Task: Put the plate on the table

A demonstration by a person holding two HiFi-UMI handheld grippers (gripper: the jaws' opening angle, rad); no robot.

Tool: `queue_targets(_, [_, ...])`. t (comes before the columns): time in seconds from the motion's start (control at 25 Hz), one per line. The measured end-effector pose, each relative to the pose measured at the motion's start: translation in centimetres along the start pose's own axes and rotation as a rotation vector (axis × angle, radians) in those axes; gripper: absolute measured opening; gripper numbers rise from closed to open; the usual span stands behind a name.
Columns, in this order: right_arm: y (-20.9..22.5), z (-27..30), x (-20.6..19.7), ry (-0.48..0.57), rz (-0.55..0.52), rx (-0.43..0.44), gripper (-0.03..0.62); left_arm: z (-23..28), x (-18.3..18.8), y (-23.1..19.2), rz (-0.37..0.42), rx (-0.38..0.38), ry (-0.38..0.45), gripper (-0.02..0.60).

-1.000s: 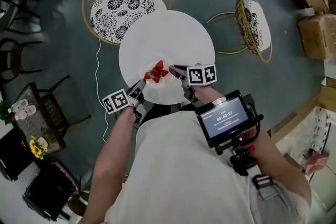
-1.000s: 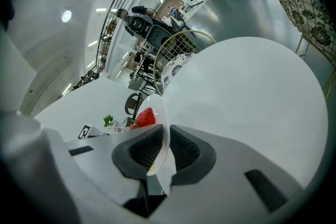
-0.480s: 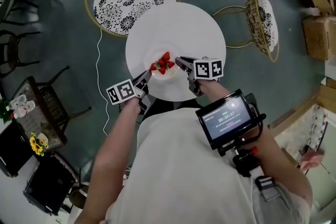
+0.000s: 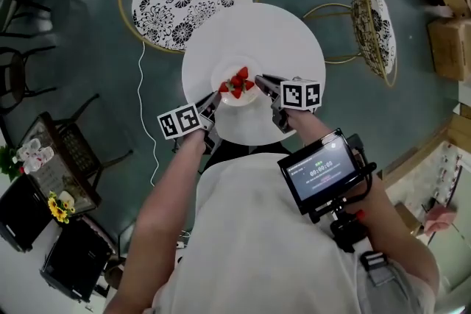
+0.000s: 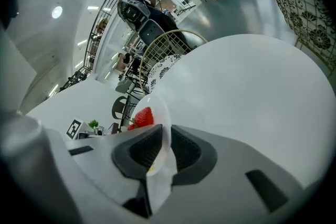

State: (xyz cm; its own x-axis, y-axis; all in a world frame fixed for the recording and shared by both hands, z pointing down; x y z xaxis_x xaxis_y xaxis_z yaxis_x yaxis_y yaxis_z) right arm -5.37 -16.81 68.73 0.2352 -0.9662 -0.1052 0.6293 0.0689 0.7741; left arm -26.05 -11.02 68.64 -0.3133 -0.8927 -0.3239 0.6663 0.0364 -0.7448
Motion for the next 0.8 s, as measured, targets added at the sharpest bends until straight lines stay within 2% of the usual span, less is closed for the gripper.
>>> queue_targets(0.24, [1.0,0.3,0.7,0.025,-0.036,-0.081,0.046,1.2,0.6,-0.3,0.031,0.047,-0.049,0.012])
queue_targets(0.48, [2.0,2.8,1.1,0.036,-0.072,-0.189,0.046,2.8,1.6,-2.3,0.070,0.166,-0.113,0.012])
queue_targets(0.8, [1.7,4.6,1.0,0.025,-0.191,-0.256,0.048,3.7,2.1,-3.2,0.152,0.303,-0.201,0.017])
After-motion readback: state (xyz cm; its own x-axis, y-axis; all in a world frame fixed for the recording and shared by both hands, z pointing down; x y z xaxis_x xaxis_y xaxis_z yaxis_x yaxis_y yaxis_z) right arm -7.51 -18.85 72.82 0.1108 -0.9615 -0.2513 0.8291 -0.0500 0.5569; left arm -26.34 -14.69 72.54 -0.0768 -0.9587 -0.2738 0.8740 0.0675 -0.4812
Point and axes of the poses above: the fingertips, and each gripper's own axes: z forward along the fingers, y to its right, x out of its top, the point moved 6 cm from there along -z, backward along the fingers, and after that the axes turned 14 degrees about z, right-handed, at the moved point
